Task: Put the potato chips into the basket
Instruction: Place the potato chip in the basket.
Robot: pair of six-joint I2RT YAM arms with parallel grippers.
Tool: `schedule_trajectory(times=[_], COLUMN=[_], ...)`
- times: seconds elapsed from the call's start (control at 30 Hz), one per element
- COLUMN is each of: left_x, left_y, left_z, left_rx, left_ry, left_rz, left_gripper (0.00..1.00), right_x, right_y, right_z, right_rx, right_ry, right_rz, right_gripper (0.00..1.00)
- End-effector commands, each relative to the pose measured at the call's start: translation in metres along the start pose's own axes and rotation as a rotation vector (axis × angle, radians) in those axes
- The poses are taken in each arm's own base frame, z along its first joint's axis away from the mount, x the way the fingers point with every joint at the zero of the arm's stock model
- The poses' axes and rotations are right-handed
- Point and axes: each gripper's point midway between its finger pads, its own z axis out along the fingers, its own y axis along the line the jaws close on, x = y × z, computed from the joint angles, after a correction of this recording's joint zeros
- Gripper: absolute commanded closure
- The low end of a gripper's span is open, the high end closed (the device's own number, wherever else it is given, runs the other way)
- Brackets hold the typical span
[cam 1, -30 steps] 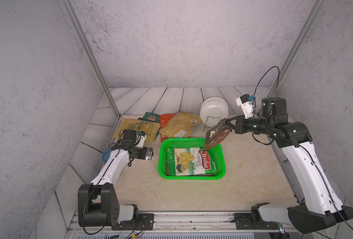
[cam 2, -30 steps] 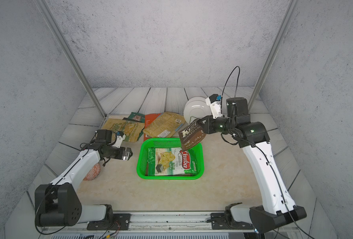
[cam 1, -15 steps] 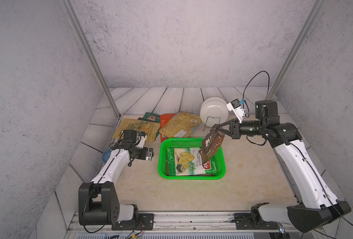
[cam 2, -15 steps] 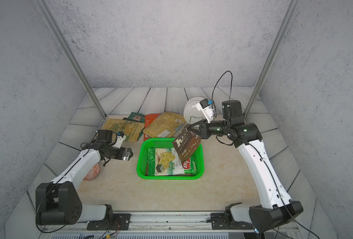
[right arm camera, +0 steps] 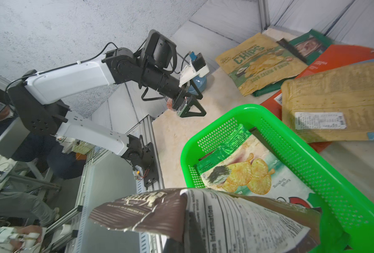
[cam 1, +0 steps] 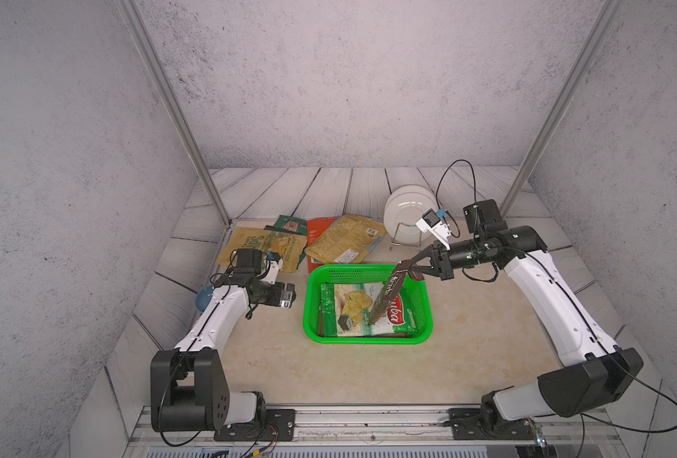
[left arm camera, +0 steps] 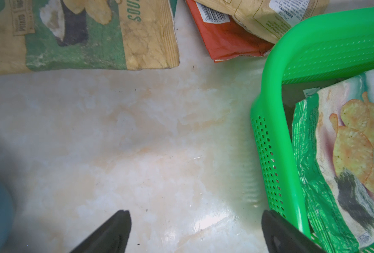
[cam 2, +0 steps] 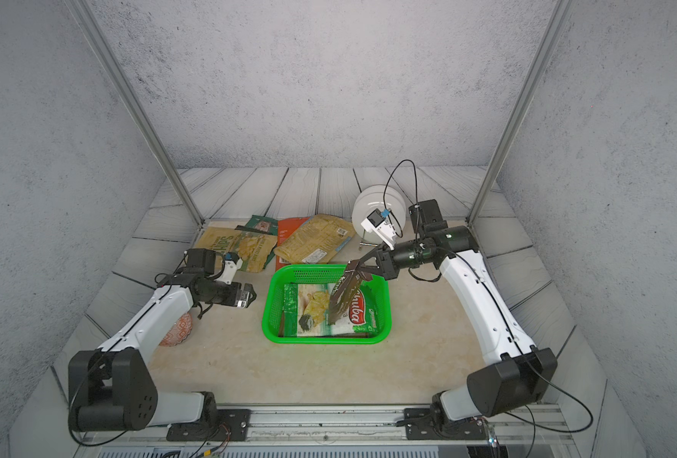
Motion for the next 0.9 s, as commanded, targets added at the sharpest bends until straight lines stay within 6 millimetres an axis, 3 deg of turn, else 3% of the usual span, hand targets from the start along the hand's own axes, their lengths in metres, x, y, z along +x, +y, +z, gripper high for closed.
schedule_trajectory(times=[0.0,0.23,0.37,0.5,0.67,0.87], left_x=[-0.004,-0.004,-0.007,-0.016,-0.022,-0.026], left_y=[-0.006,-0.008,-0.017,-0.047,-0.090,-0.105], left_z=[-0.002,-0.003,-0.007,-0.020,-0.042,-0.045], left_rx=[0.024,0.041,0.087,0.243,0.435,0.451], left_ry=[0.005,0.005,-0.004,-0.043,-0.064,-0.057], left_rz=[0.016,0.019,0.039,0.092,0.187,0.227], left_gripper=[0.00,0.01,0.05,0.17,0.20,0.20], right_x=[0.000,0.001,0.000,-0.007,-0.001,0.003], right_y=[0.017,0.020,0.010,0.004,-0.008,-0.017], right_z=[-0.003,-0.010,-0.015,-0.022,-0.021,-0.030], right_rx=[-0.113,-0.158,-0.132,-0.128,-0.089,-0.097], right_ry=[-0.015,-0.005,-0.021,-0.052,-0.021,-0.036], right_rz=[-0.042,-0.044,-0.033,-0.020,0.000,0.021], right_gripper=[1.00,1.00,1.00,1.00,1.00,1.00])
